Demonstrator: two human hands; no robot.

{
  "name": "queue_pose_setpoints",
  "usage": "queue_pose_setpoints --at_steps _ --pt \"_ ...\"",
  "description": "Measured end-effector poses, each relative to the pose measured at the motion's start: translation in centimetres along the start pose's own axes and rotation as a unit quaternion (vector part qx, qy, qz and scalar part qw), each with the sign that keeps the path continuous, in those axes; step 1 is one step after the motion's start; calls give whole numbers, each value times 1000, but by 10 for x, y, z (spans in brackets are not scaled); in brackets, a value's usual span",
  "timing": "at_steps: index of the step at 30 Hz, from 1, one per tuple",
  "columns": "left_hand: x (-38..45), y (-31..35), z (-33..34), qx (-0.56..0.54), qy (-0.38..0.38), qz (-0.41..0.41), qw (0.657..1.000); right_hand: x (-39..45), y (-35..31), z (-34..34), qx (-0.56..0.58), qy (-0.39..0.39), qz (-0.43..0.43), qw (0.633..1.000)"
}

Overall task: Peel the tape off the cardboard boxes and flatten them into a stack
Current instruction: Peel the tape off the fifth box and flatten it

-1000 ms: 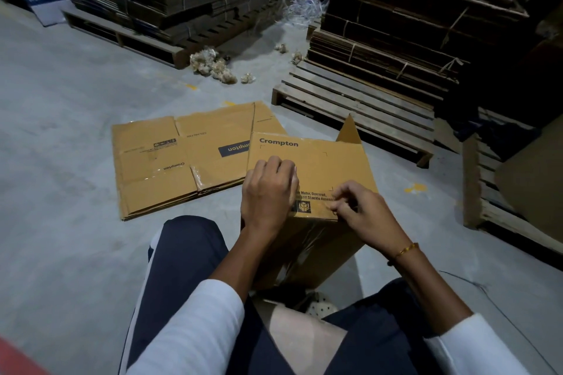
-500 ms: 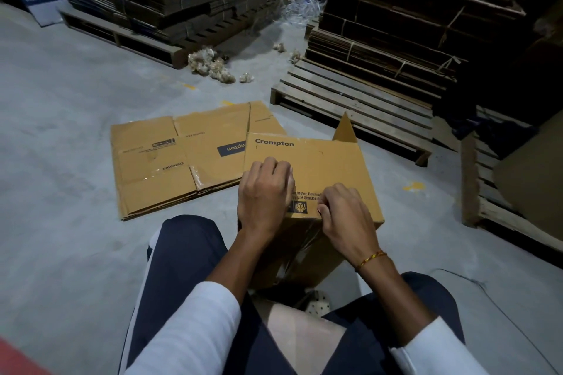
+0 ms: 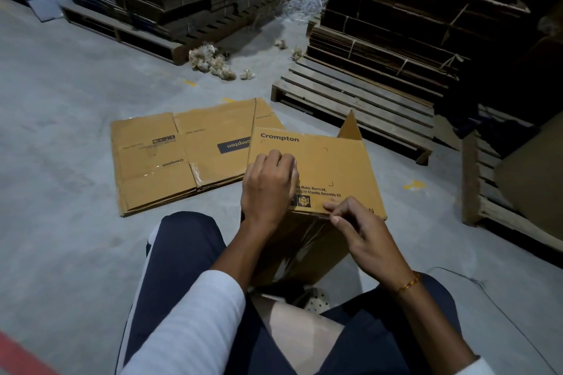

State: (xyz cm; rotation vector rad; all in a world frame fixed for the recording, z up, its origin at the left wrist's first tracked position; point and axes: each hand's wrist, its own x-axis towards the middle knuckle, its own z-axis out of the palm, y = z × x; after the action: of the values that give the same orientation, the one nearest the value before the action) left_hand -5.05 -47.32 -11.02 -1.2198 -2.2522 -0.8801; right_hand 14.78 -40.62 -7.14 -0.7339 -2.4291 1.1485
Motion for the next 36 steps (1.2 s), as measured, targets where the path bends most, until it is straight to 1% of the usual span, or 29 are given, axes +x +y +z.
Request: queue_pose_setpoints --at_steps 1,3,6,9,11,15,17,19,22,24,28,30,31,32,34,35,36 --pt "0 0 0 -2 0 2 1000 -1 4 -1 -14 6 -16 1000" --pt "1 0 0 -4 3 2 1000 -4 11 -2 -78 26 -57 995" --pt "4 0 1 0 9 -2 1000 -11 16 1 -191 58 -107 974" --pt "4 1 2 3 15 -2 1000 -15 14 5 -222 90 -128 962" --pt "3 0 2 1 15 -3 1000 -17 17 4 -209 118 -131 962" --pt "3 0 2 -4 10 1 1000 -23 29 11 -93 171 -80 978" --pt "3 2 3 -2 8 7 1000 -28 25 22 -28 194 -43 980" --pt "3 2 4 1 7 9 1000 -32 16 34 45 222 4 974" --pt "3 1 4 3 10 8 1000 -35 6 57 153 258 83 950" --pt "3 1 3 3 12 8 1000 -35 3 69 171 279 107 939" --pt "1 -2 1 5 11 3 1000 -42 0 78 149 286 99 941" --pt "1 0 1 2 10 5 1000 -47 -3 82 161 284 112 939" --pt "0 1 1 2 10 7 1000 -50 -4 85 190 288 135 929" --pt "0 1 1 3 11 7 1000 -52 -5 88 243 298 173 907" --pt "1 -1 1 5 14 0 1000 -58 -7 89 371 326 255 831" --pt "1 -2 1 6 13 -4 1000 -61 -6 88 398 330 283 808" --pt "1 -3 0 7 12 -7 1000 -63 -5 87 397 317 301 807"
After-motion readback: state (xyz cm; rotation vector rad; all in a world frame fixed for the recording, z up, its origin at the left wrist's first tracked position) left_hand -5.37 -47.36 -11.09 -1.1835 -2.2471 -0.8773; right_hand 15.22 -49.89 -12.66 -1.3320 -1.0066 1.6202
